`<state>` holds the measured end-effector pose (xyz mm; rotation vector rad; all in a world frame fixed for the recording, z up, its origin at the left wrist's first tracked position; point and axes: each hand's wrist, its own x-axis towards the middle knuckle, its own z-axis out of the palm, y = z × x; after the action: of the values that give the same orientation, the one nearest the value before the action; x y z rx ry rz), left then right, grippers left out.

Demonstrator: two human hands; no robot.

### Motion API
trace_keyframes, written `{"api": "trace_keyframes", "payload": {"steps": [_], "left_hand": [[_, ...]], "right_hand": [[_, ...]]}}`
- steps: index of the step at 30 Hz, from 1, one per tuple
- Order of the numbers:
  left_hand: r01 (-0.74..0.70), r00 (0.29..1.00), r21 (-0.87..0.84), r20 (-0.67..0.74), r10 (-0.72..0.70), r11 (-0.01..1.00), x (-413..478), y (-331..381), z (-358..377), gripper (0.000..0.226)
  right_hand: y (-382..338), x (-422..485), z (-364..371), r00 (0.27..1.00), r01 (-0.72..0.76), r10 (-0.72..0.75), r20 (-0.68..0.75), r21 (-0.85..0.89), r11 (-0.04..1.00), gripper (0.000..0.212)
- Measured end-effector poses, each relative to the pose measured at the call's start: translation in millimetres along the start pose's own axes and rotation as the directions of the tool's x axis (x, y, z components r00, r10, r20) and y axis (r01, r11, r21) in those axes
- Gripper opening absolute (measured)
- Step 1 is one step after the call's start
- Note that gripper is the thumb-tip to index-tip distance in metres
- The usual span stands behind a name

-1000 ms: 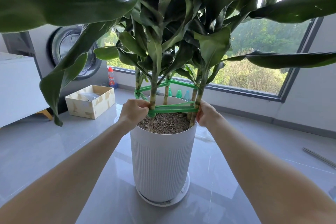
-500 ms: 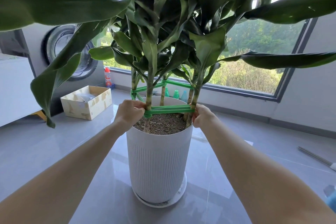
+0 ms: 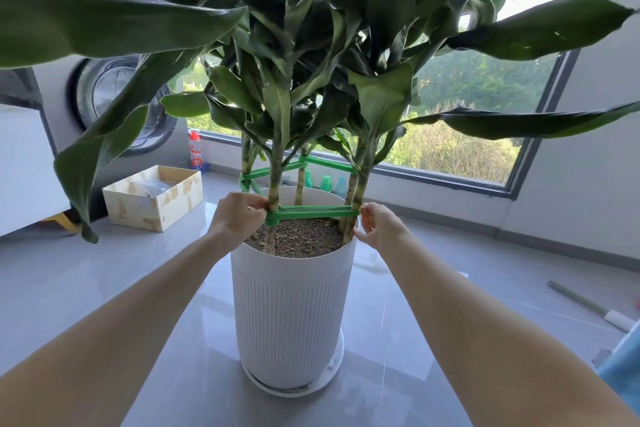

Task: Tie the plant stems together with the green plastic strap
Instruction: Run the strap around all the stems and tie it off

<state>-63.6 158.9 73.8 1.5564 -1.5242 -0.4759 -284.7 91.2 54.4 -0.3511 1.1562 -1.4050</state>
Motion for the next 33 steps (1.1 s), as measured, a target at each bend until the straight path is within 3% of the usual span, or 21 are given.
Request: {"api": "trace_keyframes", "payload": {"steps": [5,8,11,15,18,24,28,33], "left_hand": [[0.006,1.000,0.001,0.014,-0.006,1.000,0.4,-1.3,-0.7,0.026],[-0.001,1.000,0.007,0.018,0.000,1.000,0.8,-2.0,-1.2,0.026],[-0.001,1.000,0.007,0.021,0.000,1.000,0.3,-1.1,-1.4,0.026],[0.012,1.000,0.006,0.019,-0.013,1.000,-1.3,0.2,-1.6,0.026],[0.019,1.000,0.008,0.016,-0.020,1.000,-2.3,1.2,-1.9,0.026],[0.028,0.999,0.027,0.024,-0.028,0.999,-6.1,4.6,-3.8,0.026],[0.028,0.999,0.029,0.041,-0.029,0.999,-7.8,4.3,-5.6,0.027],[0.025,0.998,0.032,0.051,-0.027,0.999,-8.4,4.4,-6.0,0.027]], "right_hand": [[1.1,-1.3,0.0,1.000,-0.010,0.010,-0.008,0.006,1.000,0.025],[-1.0,-1.6,-2.2,0.999,-0.043,0.043,-0.012,0.010,0.999,0.009],[-5.1,-7.5,-5.8,0.998,-0.060,0.060,-0.005,-0.034,0.998,0.014],[-8.1,-18.3,-11.2,0.995,-0.075,0.085,0.055,-0.167,0.983,0.010],[-9.3,-20.8,-10.3,0.999,0.011,0.004,0.044,-0.333,0.943,0.006],[-2.8,-26.0,-16.6,0.956,0.294,-0.248,0.159,-0.564,0.772,0.017],[-0.3,-24.9,-23.2,0.886,0.450,-0.380,0.266,-0.693,0.564,0.022],[0.0,-22.0,-26.6,0.807,0.516,-0.475,0.351,-0.809,0.280,0.021]]}}
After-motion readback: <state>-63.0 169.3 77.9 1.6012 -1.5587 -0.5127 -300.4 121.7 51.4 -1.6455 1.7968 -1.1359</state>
